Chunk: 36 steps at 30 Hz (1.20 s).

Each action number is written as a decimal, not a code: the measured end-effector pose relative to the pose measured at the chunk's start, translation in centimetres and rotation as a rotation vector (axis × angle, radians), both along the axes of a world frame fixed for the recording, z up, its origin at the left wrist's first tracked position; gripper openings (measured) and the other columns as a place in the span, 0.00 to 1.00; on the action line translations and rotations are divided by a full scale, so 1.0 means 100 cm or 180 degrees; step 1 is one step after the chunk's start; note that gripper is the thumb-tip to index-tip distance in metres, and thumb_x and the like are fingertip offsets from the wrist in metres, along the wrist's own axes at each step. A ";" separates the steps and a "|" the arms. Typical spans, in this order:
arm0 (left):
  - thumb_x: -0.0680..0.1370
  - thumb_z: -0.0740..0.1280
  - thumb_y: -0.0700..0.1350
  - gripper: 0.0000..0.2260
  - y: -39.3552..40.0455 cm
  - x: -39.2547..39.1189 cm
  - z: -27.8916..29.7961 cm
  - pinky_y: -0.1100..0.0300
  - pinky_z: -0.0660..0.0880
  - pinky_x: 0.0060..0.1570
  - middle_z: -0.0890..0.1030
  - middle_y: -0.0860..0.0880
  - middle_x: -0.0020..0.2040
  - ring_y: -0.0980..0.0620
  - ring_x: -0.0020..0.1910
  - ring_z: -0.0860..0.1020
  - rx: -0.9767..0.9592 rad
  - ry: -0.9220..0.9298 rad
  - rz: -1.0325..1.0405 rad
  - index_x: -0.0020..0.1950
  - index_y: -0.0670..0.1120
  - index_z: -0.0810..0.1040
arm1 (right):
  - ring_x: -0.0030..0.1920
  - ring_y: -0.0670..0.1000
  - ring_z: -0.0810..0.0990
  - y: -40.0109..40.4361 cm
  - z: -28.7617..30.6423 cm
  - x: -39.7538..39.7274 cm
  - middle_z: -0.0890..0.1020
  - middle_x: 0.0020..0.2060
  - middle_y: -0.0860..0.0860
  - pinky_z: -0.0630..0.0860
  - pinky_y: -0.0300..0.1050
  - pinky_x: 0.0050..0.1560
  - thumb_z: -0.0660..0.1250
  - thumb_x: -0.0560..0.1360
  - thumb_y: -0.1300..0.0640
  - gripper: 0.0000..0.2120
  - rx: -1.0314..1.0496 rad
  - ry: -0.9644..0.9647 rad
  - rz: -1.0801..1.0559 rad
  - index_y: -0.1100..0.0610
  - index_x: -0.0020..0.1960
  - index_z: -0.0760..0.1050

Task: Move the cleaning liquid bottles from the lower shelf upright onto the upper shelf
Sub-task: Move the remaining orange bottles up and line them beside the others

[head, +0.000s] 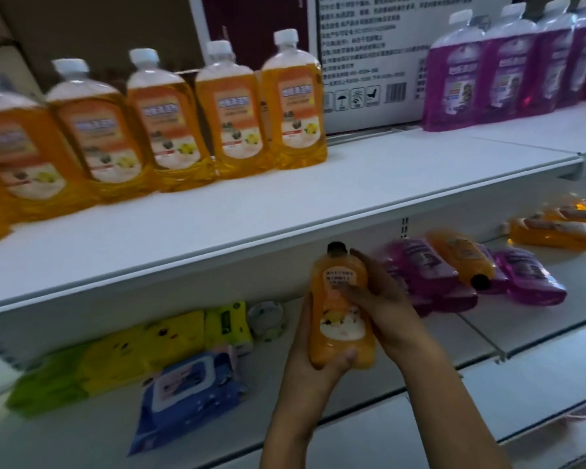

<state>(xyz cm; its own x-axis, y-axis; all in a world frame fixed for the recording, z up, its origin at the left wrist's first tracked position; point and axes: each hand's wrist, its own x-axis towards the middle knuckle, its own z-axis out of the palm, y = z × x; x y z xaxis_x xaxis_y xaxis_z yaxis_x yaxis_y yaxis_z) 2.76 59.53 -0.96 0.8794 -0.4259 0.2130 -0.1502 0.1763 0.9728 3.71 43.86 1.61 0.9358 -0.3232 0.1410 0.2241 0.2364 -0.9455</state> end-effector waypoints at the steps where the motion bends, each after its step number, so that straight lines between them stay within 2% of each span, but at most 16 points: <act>1: 0.66 0.78 0.57 0.37 0.010 -0.004 -0.001 0.68 0.77 0.53 0.78 0.63 0.65 0.60 0.62 0.79 -0.0033 0.0011 0.0038 0.71 0.66 0.65 | 0.59 0.53 0.82 0.011 0.000 -0.006 0.82 0.61 0.52 0.81 0.54 0.56 0.72 0.74 0.65 0.27 -0.0091 -0.0013 -0.0047 0.47 0.69 0.73; 4: 0.68 0.77 0.51 0.36 0.043 -0.016 -0.010 0.67 0.77 0.53 0.79 0.63 0.63 0.58 0.62 0.79 -0.0109 0.0016 0.0011 0.72 0.58 0.66 | 0.59 0.52 0.83 0.043 -0.002 -0.027 0.83 0.58 0.49 0.81 0.52 0.56 0.75 0.72 0.60 0.26 -0.0293 -0.0080 -0.0034 0.47 0.67 0.74; 8: 0.61 0.79 0.50 0.38 0.087 -0.031 -0.024 0.63 0.80 0.48 0.83 0.59 0.59 0.53 0.57 0.83 -0.0236 0.0134 0.0055 0.69 0.56 0.70 | 0.58 0.44 0.82 0.077 -0.005 -0.055 0.82 0.59 0.41 0.82 0.43 0.53 0.81 0.66 0.49 0.37 -0.0572 0.0040 0.0292 0.37 0.70 0.69; 10: 0.61 0.80 0.50 0.38 0.106 -0.038 -0.026 0.62 0.80 0.47 0.83 0.57 0.59 0.51 0.56 0.83 -0.0334 0.0237 0.0055 0.68 0.56 0.71 | 0.58 0.44 0.82 0.094 -0.007 -0.064 0.82 0.57 0.38 0.82 0.42 0.52 0.79 0.66 0.49 0.38 -0.0631 0.0045 0.0451 0.34 0.70 0.66; 13: 0.62 0.79 0.53 0.37 0.122 -0.049 -0.021 0.61 0.80 0.48 0.82 0.59 0.60 0.52 0.57 0.83 -0.0315 0.0344 0.0023 0.69 0.60 0.69 | 0.57 0.45 0.83 0.109 -0.005 -0.079 0.83 0.56 0.41 0.82 0.41 0.48 0.78 0.69 0.53 0.35 -0.0573 0.0147 0.0473 0.34 0.68 0.65; 17: 0.62 0.78 0.55 0.36 0.126 -0.055 -0.018 0.62 0.80 0.45 0.82 0.63 0.58 0.55 0.56 0.83 -0.0173 0.0333 0.0030 0.68 0.64 0.69 | 0.56 0.44 0.83 0.112 -0.002 -0.093 0.80 0.62 0.45 0.81 0.40 0.48 0.74 0.70 0.52 0.33 -0.0572 0.0313 0.0303 0.34 0.69 0.64; 20: 0.60 0.78 0.55 0.34 0.113 -0.051 -0.024 0.56 0.82 0.46 0.83 0.61 0.57 0.53 0.54 0.83 -0.0263 0.0474 0.0027 0.64 0.68 0.72 | 0.58 0.46 0.83 0.101 -0.005 -0.104 0.77 0.66 0.45 0.82 0.42 0.51 0.73 0.74 0.51 0.34 -0.0566 0.0366 0.0208 0.39 0.75 0.61; 23: 0.61 0.78 0.54 0.31 0.093 -0.052 -0.029 0.47 0.81 0.52 0.83 0.55 0.59 0.48 0.56 0.83 -0.0393 0.0592 -0.0145 0.61 0.72 0.75 | 0.59 0.48 0.83 0.083 -0.006 -0.117 0.76 0.67 0.46 0.82 0.46 0.53 0.73 0.73 0.49 0.33 -0.0596 0.0400 0.0069 0.40 0.75 0.63; 27: 0.62 0.79 0.53 0.31 0.058 -0.053 -0.029 0.46 0.81 0.53 0.83 0.53 0.60 0.47 0.57 0.83 -0.0418 0.0567 -0.0484 0.62 0.72 0.75 | 0.59 0.48 0.83 0.056 -0.002 -0.128 0.77 0.66 0.44 0.82 0.47 0.53 0.74 0.70 0.47 0.36 -0.0558 0.0387 -0.0206 0.38 0.74 0.63; 30: 0.62 0.79 0.52 0.33 0.026 -0.054 -0.028 0.47 0.81 0.51 0.82 0.52 0.61 0.45 0.58 0.83 -0.0372 0.0548 -0.0718 0.65 0.69 0.74 | 0.61 0.47 0.81 0.030 0.001 -0.135 0.76 0.66 0.44 0.82 0.47 0.54 0.76 0.67 0.43 0.37 -0.0643 0.0424 -0.0419 0.31 0.72 0.62; 33: 0.62 0.78 0.53 0.33 -0.009 -0.051 -0.025 0.50 0.82 0.49 0.83 0.54 0.60 0.46 0.57 0.83 -0.0326 0.0485 -0.0914 0.64 0.71 0.74 | 0.63 0.48 0.80 -0.001 0.002 -0.144 0.75 0.68 0.43 0.81 0.49 0.58 0.76 0.65 0.40 0.40 -0.0609 0.0416 -0.0588 0.29 0.72 0.61; 36: 0.62 0.79 0.53 0.33 -0.051 -0.050 -0.022 0.45 0.81 0.52 0.82 0.54 0.61 0.46 0.58 0.82 -0.0287 0.0422 -0.1145 0.65 0.71 0.74 | 0.64 0.50 0.79 -0.038 0.002 -0.151 0.75 0.68 0.44 0.81 0.52 0.60 0.76 0.67 0.41 0.38 -0.0577 0.0408 -0.0816 0.28 0.71 0.61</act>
<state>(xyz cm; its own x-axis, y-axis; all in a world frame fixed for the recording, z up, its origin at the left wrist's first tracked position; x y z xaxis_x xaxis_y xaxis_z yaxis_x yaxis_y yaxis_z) -2.27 54.44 -3.19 0.6997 -0.6967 0.1583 0.0625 0.2804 0.9578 -11.36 40.10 1.79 0.8410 -0.5308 0.1043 0.1312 0.0131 -0.9913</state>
